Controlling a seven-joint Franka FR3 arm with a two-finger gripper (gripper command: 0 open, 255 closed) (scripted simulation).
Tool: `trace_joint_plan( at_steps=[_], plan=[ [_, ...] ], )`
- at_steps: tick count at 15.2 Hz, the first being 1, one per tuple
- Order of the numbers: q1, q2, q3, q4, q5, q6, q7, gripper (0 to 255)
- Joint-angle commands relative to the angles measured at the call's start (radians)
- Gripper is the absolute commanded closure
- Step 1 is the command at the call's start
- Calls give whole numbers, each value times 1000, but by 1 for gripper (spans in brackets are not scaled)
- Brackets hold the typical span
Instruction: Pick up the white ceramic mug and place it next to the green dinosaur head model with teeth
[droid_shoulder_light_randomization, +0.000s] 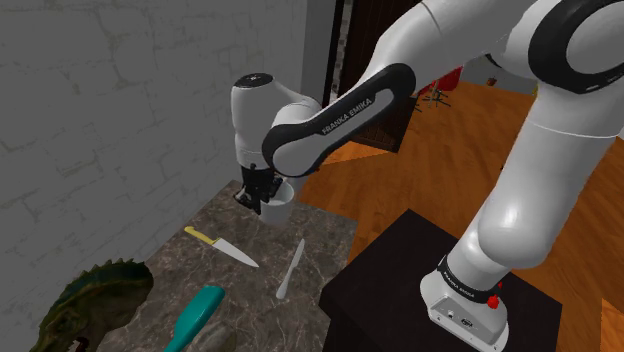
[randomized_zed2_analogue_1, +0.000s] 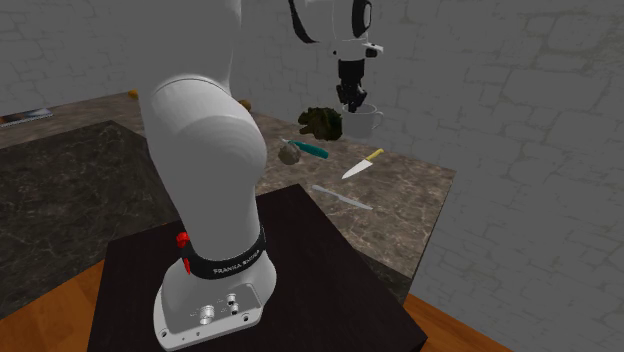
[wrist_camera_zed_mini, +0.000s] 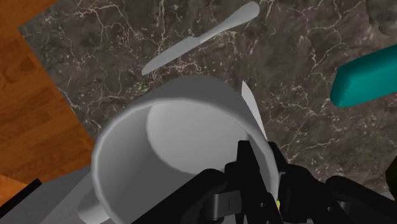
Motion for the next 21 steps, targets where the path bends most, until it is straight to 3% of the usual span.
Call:
trace_joint_plan(
  at_steps=[1,7,12,15,18,21],
  plan=[
    [19,84,-6,108,-48,-39,33,255],
    [107,322,-43,445,-142,-167,78,255],
    [203,541,-78,799,-190,-309,73,255],
    [280,706,-103,1092,-210,-428,47,255],
    [389,937,-137,1525,-220,-606,-12,255],
    [377,929,-136,1468,-222,-560,-2,255]
  ],
)
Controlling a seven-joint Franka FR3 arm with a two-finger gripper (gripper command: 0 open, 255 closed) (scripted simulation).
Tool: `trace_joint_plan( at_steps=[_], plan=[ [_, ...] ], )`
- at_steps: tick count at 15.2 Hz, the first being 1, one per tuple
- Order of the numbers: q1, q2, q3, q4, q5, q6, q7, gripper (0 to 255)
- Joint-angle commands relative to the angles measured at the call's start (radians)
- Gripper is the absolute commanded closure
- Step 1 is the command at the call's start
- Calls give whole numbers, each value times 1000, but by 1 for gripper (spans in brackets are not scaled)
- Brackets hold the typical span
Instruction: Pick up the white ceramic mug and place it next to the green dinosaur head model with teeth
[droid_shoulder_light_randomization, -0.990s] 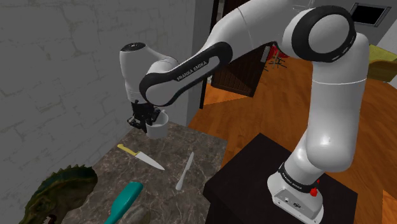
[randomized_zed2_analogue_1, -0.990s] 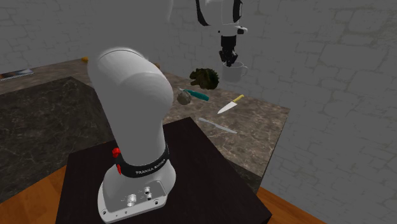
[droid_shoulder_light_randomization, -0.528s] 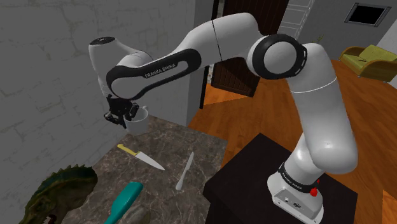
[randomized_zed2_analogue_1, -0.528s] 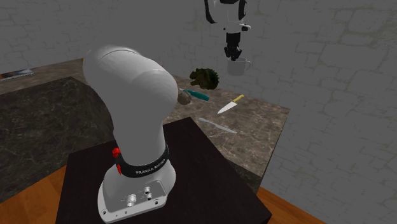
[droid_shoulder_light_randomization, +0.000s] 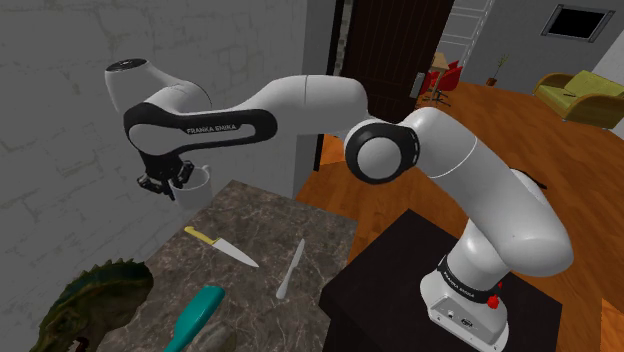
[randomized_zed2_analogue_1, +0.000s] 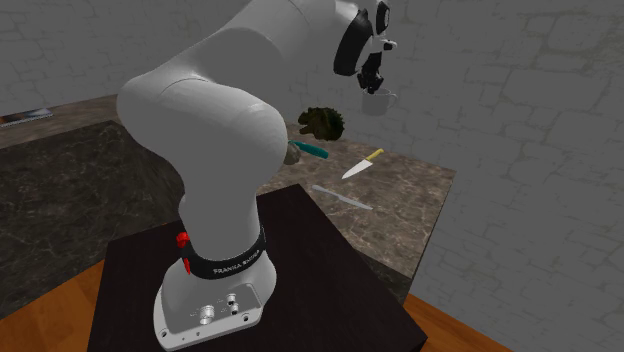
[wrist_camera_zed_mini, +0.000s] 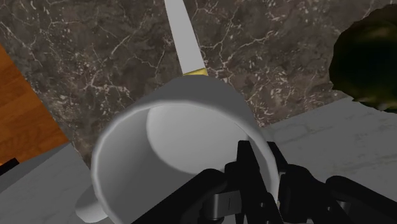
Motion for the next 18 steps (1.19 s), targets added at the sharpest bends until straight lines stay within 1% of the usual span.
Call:
trace_joint_plan(
  at_steps=[1,9,18],
  plan=[
    [-4,5,-1,-19,-2,23,4,255],
    [-17,26,-5,-92,-12,112,21,255],
    [-18,80,-15,-114,-23,187,31,255]
  ],
)
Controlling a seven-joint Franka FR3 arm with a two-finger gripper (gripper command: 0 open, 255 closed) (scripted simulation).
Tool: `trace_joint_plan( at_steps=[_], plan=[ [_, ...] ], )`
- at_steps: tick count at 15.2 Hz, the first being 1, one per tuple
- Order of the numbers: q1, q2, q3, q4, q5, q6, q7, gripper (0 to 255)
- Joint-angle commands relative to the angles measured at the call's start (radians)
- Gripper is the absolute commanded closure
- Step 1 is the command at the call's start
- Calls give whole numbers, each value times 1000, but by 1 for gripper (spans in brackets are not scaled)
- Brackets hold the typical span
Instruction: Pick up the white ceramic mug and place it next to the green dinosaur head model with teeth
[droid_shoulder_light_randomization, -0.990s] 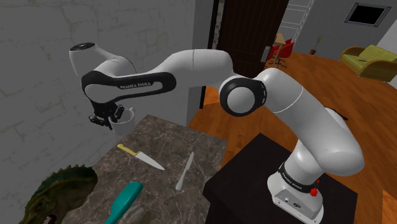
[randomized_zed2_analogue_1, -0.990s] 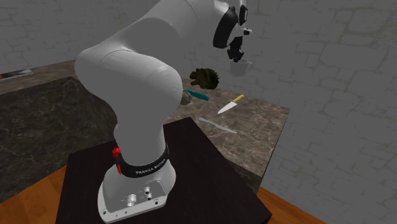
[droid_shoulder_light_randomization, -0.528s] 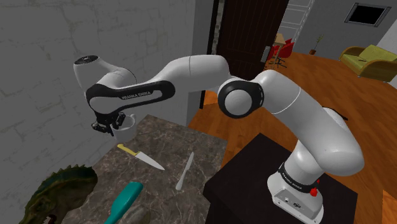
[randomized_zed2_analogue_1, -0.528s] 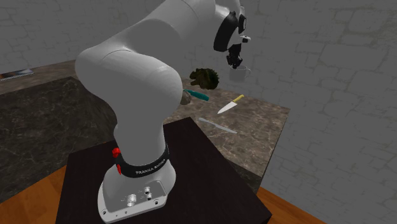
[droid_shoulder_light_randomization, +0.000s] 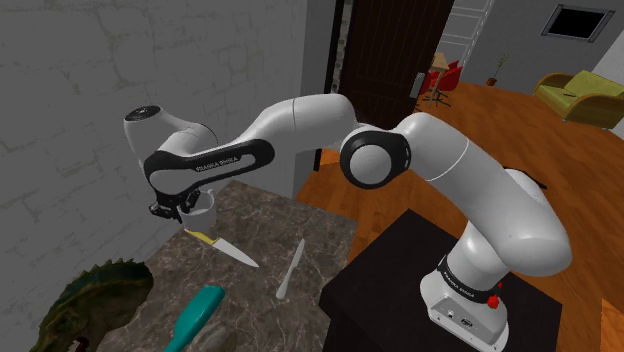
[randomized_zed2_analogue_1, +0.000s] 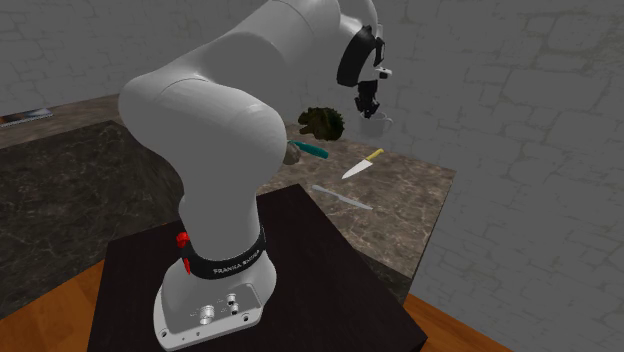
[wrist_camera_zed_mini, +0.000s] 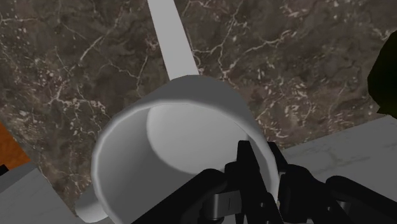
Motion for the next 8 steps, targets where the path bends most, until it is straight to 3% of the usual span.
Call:
trace_joint_plan(
  at_steps=[1,8],
  plan=[
    [5,25,-4,19,-2,8,-2,255],
    [13,89,-13,42,-9,50,0,255]
  ],
)
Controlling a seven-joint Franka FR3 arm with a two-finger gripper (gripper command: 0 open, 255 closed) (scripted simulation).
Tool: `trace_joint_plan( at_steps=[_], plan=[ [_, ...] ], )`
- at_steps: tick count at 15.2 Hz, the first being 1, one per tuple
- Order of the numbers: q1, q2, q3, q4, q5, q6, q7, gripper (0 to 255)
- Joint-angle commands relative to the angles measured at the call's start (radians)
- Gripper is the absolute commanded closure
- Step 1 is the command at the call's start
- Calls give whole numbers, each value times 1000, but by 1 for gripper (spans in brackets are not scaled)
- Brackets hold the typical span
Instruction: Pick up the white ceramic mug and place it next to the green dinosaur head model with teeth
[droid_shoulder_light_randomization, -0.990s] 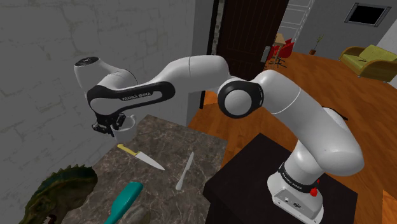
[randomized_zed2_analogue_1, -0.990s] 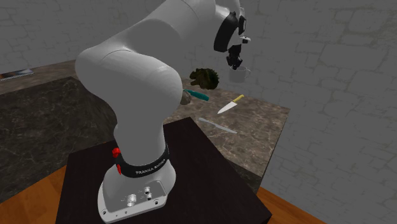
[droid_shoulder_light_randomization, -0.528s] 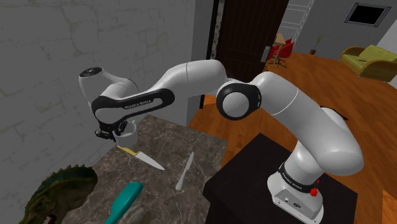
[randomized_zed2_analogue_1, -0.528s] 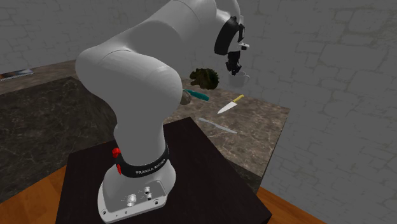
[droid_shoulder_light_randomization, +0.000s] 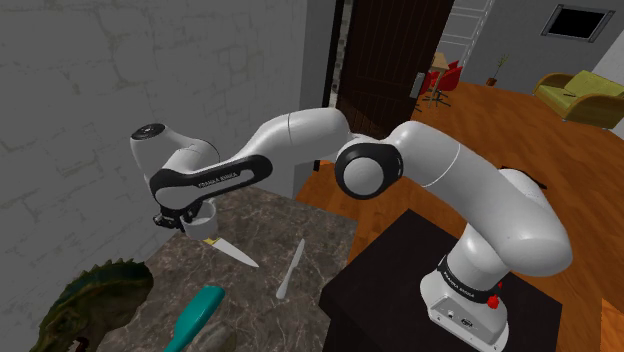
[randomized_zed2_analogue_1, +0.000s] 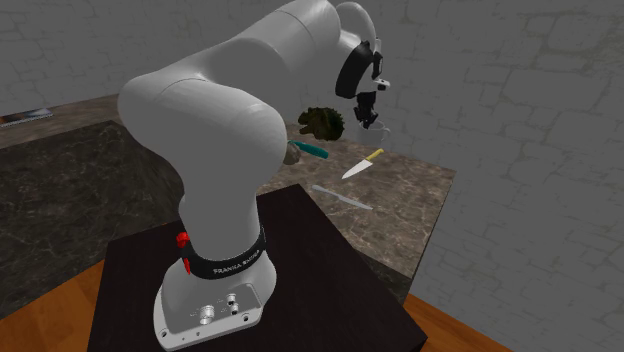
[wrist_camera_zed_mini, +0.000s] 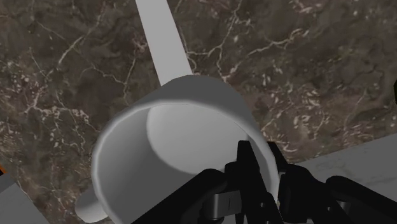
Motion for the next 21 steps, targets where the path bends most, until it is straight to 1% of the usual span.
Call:
trace_joint_plan(
  at_steps=[1,6,10,11,19,20,21],
  plan=[
    [4,22,-3,14,-2,9,-1,255],
    [14,80,-11,56,-5,29,-4,255],
    [27,140,-17,114,-5,34,-12,255],
    [33,166,-19,145,-4,32,-16,255],
    [33,166,-19,145,-4,32,-16,255],
    [35,171,-19,153,-4,29,-17,0],
    [36,173,-19,158,-3,26,-19,0]
  ],
)
